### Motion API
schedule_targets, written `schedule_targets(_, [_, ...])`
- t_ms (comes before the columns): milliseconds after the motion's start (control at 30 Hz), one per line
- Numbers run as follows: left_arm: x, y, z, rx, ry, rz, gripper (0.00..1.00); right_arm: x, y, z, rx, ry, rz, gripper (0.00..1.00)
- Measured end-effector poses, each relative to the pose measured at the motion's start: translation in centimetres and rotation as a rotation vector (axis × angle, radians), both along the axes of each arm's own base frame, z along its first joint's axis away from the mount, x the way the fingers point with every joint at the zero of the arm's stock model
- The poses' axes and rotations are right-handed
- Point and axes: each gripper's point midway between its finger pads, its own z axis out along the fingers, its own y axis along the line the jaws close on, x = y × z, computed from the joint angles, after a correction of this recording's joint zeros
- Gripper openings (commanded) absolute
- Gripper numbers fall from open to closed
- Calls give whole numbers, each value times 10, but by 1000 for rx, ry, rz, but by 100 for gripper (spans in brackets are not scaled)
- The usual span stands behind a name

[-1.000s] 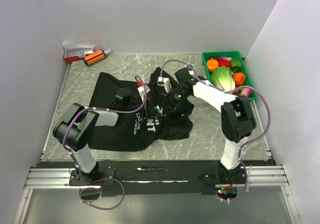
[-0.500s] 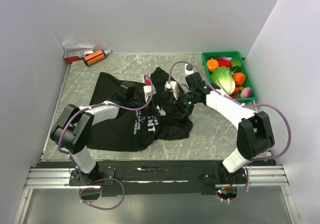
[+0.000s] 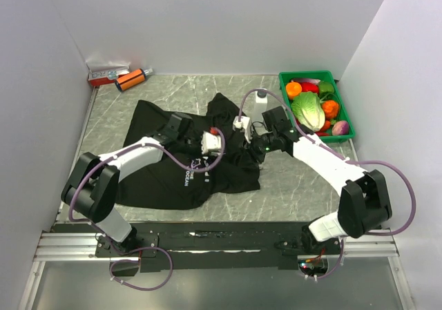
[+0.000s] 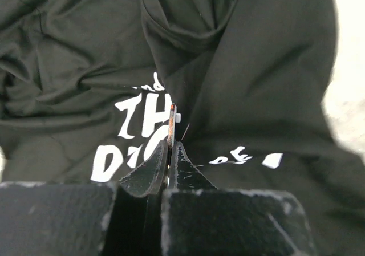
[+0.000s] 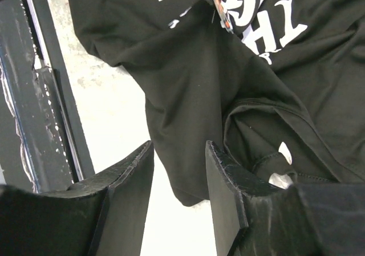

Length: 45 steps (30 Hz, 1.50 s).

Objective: Pin the brooch onto the clothing

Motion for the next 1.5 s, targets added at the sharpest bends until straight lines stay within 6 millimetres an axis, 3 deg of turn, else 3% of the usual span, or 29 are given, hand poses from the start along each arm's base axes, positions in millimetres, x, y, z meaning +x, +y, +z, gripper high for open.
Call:
schedule_targets(200, [3, 4, -8, 160, -214, -89, 1, -9, -3, -6, 5, 18, -17, 50])
schedule_targets(367, [9, 12, -1, 185, -259, -36, 1, -9, -3, -8, 11, 27, -30, 50])
schedule_targets(600, [18, 17, 13, 48, -34, 188, 1, -8, 3, -6, 22, 23, -29, 50])
schedule_targets(800, [6, 21, 9, -1, 98, 270, 1, -7, 9, -19, 6, 61, -17, 50])
schedule_targets(1000, [9, 43, 24, -102, 263, 345, 1, -2, 13, -15, 11, 60, -18, 49])
schedule_targets(1133, [13, 49, 52, -179, 333, 332, 1, 4, 17, -1, 30, 24, -3, 47])
schedule_targets(1267, [14, 35, 107, -275, 295, 236, 1, 4, 18, 23, 67, -47, 16, 46])
schedule_targets(1433, [18, 22, 178, -405, 205, 156, 1, 21, 32, 87, 180, -153, 14, 46])
schedule_targets(1500, [20, 19, 196, -467, 233, 165, 1, 29, 41, 115, 244, -173, 17, 46])
